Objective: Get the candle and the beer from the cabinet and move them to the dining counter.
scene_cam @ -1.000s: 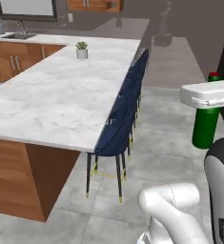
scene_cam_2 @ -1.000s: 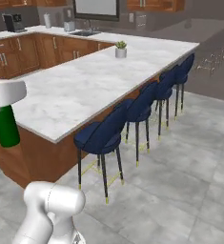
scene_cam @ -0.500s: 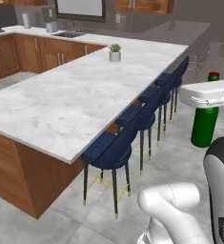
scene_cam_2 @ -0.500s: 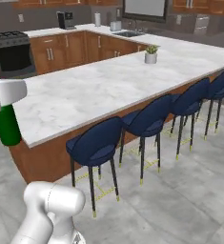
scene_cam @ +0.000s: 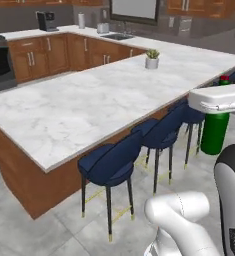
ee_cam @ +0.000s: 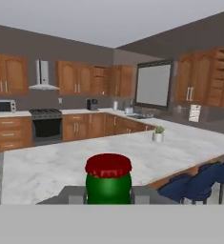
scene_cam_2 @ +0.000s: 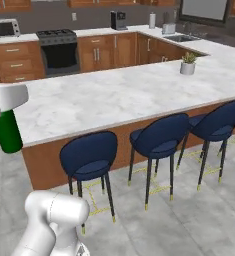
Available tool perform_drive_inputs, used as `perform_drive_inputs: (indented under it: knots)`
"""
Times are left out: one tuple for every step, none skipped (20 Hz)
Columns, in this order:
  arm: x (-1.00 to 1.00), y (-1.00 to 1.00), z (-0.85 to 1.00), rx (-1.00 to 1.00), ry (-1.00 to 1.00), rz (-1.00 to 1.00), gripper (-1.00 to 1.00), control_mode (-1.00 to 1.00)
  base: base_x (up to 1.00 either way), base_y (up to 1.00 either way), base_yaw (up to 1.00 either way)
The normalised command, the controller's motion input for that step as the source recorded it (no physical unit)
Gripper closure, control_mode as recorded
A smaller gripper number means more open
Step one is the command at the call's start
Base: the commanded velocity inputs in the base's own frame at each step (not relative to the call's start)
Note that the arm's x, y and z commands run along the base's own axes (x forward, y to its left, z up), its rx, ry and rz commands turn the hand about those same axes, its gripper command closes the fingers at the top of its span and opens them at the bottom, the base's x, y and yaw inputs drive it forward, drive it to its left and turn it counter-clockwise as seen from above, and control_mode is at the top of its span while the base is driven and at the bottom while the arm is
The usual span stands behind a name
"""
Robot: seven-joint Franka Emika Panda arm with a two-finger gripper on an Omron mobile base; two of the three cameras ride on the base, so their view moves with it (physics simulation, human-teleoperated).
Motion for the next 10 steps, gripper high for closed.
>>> perform_drive_inputs:
  knots:
    - [0.0, 0.0, 0.0, 0.0, 0.0, 0.0, 1.0, 1.0, 0.21, -1.0, 0.49]
    - [0.0, 0.0, 0.0, 0.0, 0.0, 0.0, 1.0, 1.0, 0.24, -1.0, 0.49]
    - [0.0, 0.0, 0.0, 0.0, 0.0, 0.0, 1.0, 1.0, 0.29, -0.91, 0.47]
    - [0.0, 0.0, 0.0, 0.0, 0.0, 0.0, 1.0, 1.0, 0.29, -0.77, 0.44]
    - [0.0, 0.0, 0.0, 0.0, 0.0, 0.0, 1.0, 1.0, 0.36, -0.67, 0.47]
    - [0.0, 0.0, 0.0, 0.0, 0.0, 0.0, 1.0, 1.0, 0.31, -0.64, 0.5]
    - [0.0, 0.0, 0.0, 0.0, 0.0, 0.0, 1.0, 1.0, 0.37, -0.57, 0.53]
    - [0.0, 0.0, 0.0, 0.0, 0.0, 0.0, 1.0, 1.0, 0.39, -0.54, 0.54]
    - [0.0, 0.0, 0.0, 0.0, 0.0, 0.0, 1.0, 1.0, 0.44, -0.44, 0.58]
    - [0.0, 0.0, 0.0, 0.0, 0.0, 0.0, 1.0, 1.0, 0.39, -0.26, 0.58]
